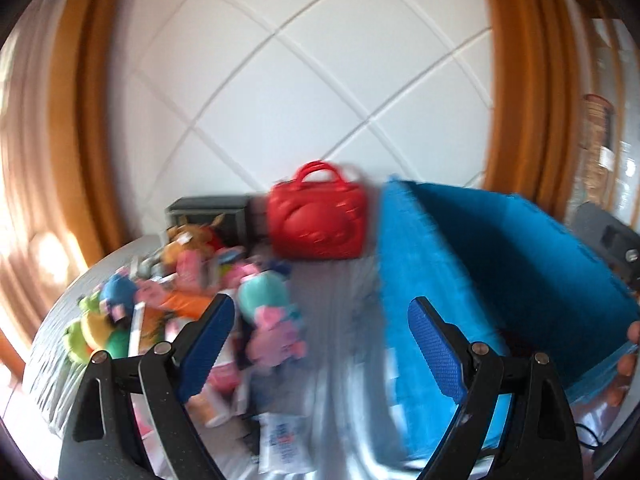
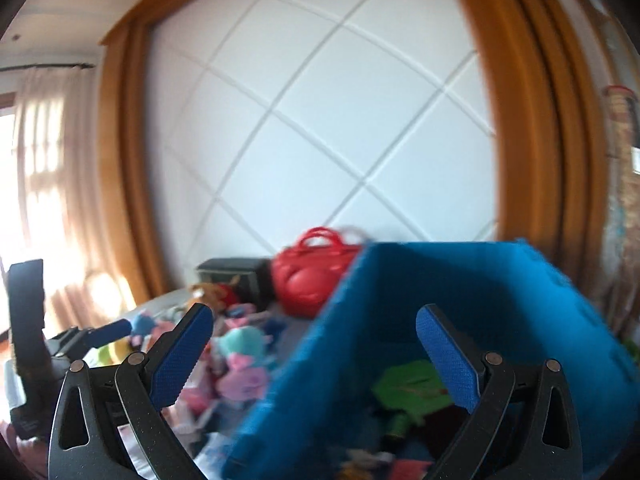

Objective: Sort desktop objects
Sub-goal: 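Withdraw both open tools from the crate back toward the bed, then grasp the pink Kotex pad pack with left tool while right tool grasps white wipes pack, then carry Kotex pack and wipes pack over the crate and lower them in, then withdraw both open tools from the crate back toward the bed, then grasp the pink flower tissue pack with left tool while right tool grasps black bag roll, then carry tissue pack and black roll into the crate and open both tools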

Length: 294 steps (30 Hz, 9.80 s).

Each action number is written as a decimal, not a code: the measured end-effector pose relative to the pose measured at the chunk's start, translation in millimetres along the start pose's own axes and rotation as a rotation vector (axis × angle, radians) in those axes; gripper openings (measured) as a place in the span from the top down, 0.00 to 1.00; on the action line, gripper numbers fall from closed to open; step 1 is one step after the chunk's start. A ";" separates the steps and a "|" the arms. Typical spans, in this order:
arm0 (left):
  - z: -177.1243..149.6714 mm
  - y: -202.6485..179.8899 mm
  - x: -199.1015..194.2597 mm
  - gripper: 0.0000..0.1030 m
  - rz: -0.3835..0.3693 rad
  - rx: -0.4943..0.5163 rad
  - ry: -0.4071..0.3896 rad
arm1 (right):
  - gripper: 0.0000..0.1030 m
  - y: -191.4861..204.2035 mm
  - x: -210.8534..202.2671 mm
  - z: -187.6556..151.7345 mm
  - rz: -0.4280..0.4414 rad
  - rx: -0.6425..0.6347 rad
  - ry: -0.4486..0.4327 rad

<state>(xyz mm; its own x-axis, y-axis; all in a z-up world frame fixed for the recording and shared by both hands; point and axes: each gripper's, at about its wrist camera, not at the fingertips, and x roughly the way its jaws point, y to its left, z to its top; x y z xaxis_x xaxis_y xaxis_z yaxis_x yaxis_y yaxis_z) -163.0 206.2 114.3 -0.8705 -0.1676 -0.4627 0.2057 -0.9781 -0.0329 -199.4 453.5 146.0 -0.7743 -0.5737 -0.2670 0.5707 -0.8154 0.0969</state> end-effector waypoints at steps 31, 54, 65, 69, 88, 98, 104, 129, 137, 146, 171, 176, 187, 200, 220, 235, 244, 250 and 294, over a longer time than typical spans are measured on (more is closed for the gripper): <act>-153.9 411.0 184.9 0.13 0.201 -0.346 0.642 | 0.00 162.0 198.2 -159.5 0.011 0.029 0.596; -225.8 429.7 163.7 0.13 0.210 -0.165 0.796 | 0.00 138.4 239.2 -250.9 -0.119 0.112 0.887; -253.4 443.3 178.4 0.13 0.149 -0.273 0.830 | 0.00 126.9 263.2 -299.5 -0.150 0.160 1.068; -258.2 445.6 165.9 0.30 0.127 -0.311 0.802 | 0.03 123.7 261.8 -299.6 -0.131 0.176 1.091; -131.7 398.6 84.7 0.33 0.214 -0.141 0.397 | 0.60 145.2 205.0 -211.0 -0.118 -0.021 0.833; -38.5 236.0 61.1 0.33 -0.020 0.014 0.165 | 0.60 141.0 128.9 -72.3 -0.184 -0.089 0.413; 0.6 128.4 50.0 0.33 -0.199 0.092 0.070 | 0.60 102.6 72.0 -30.5 -0.295 -0.099 0.253; 19.0 -232.5 46.9 0.33 -0.461 0.404 0.068 | 0.60 -157.8 -21.4 -36.8 -0.717 -0.004 0.246; 14.1 -247.2 61.0 0.33 -0.418 0.399 0.101 | 0.60 -184.0 -11.6 -49.0 -0.665 0.016 0.273; 14.4 -239.0 71.6 0.31 -0.422 0.348 0.168 | 0.59 -196.3 -7.4 -47.1 -0.632 0.041 0.273; 10.4 -237.6 75.7 0.31 -0.441 0.357 0.216 | 0.17 -187.5 -7.1 -47.4 -0.615 -0.002 0.262; 10.4 -237.6 75.6 0.31 -0.442 0.357 0.216 | 0.16 -190.6 -9.9 -46.8 -0.605 0.022 0.243; 11.3 -235.8 75.2 0.31 -0.452 0.342 0.217 | 0.14 -192.0 -11.9 -46.7 -0.609 0.040 0.222; 18.1 -144.9 19.0 0.16 -0.307 0.173 -0.050 | 0.00 -154.7 -20.3 -34.1 -0.546 0.028 0.155; -52.8 146.0 23.2 0.07 0.113 0.012 0.077 | 0.00 67.9 53.2 -7.7 -0.053 -0.141 0.101; -184.0 297.7 98.8 0.07 0.042 0.079 0.501 | 0.00 157.8 173.9 -112.5 0.060 -0.094 0.488; -207.6 318.6 151.2 0.00 -0.100 0.055 0.607 | 0.00 153.4 220.4 -203.7 -0.016 -0.020 0.768; -220.5 308.5 167.2 0.00 -0.086 0.127 0.618 | 0.00 154.3 232.6 -240.3 -0.048 0.019 0.859; -70.8 232.0 92.0 0.03 -0.100 -0.002 0.211 | 0.67 138.9 171.4 -115.5 -0.067 -0.065 0.555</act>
<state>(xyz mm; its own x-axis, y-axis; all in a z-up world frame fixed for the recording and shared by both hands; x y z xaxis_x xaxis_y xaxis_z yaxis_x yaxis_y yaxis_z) -163.8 -27.3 1.4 -0.7737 -0.0395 -0.6323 0.1240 -0.9882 -0.0900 -221.2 250.8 2.9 -0.5599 -0.3795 -0.7365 0.5543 -0.8323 0.0074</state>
